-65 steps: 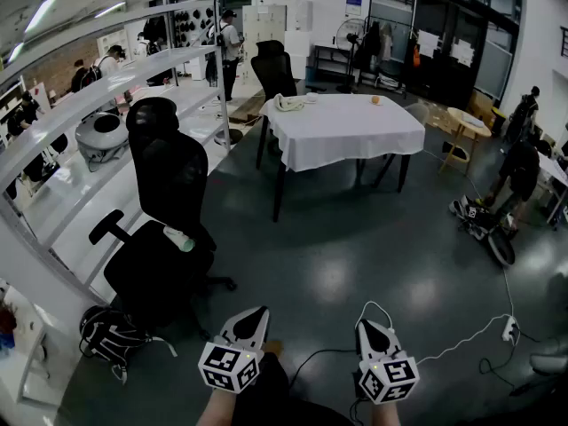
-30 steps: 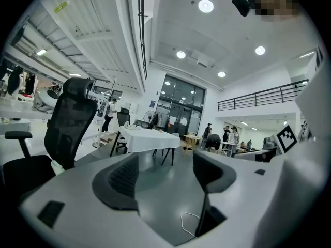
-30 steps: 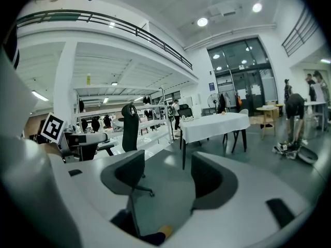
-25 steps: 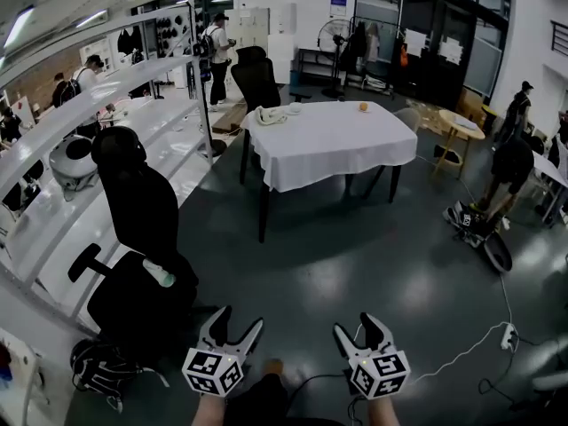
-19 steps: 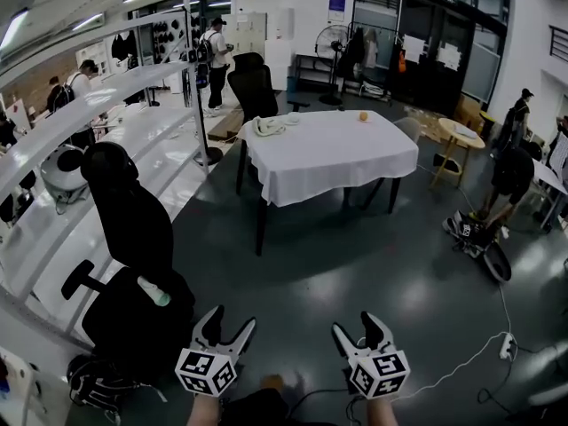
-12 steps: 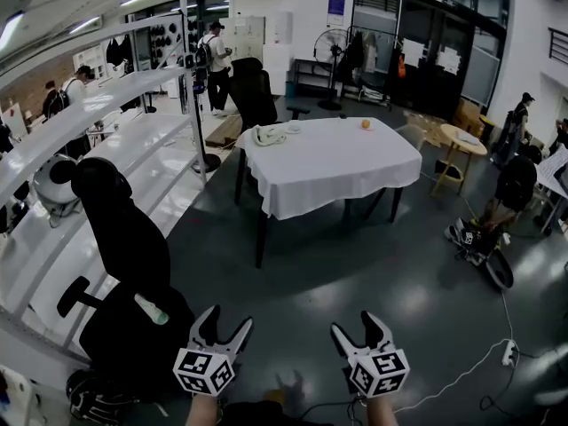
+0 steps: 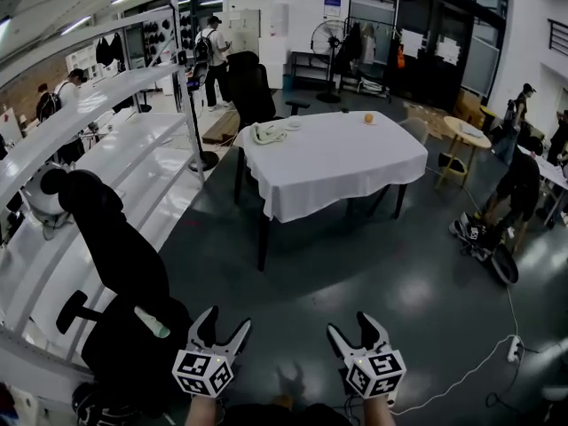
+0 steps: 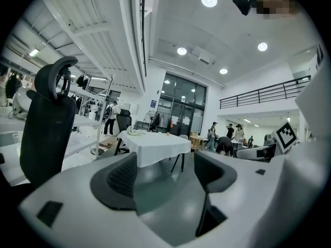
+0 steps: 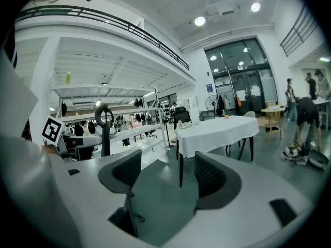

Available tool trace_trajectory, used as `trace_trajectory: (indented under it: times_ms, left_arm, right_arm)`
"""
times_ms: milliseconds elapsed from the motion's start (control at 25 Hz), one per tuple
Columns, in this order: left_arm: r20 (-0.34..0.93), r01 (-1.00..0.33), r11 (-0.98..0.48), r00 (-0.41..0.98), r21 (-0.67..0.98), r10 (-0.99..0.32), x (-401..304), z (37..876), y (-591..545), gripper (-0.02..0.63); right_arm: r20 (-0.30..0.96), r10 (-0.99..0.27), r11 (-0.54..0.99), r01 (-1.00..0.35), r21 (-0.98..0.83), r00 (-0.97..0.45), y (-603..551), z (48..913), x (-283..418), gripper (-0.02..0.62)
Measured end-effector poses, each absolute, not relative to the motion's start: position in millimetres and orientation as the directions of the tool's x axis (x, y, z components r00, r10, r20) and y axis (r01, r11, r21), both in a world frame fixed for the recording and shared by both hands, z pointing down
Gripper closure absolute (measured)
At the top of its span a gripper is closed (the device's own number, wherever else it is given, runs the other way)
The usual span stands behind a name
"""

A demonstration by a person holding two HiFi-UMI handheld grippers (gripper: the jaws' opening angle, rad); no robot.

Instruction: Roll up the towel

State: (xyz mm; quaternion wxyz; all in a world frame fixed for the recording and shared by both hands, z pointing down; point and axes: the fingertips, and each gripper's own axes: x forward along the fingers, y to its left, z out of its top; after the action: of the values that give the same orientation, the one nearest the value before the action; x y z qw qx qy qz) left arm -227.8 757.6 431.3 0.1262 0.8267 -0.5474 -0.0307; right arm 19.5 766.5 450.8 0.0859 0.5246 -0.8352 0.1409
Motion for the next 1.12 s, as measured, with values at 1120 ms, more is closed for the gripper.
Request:
trace_trajectory:
  times_ms: [1120]
  left_arm:
    - [0.09, -0.9, -0.317, 0.357, 0.299, -0.93, -210.1, 439.0, 608.5, 0.247]
  right_arm:
    - [0.325, -0.805, 0.484, -0.866, -0.123, -0.496, 599.8, 452.2, 26.0, 0.259]
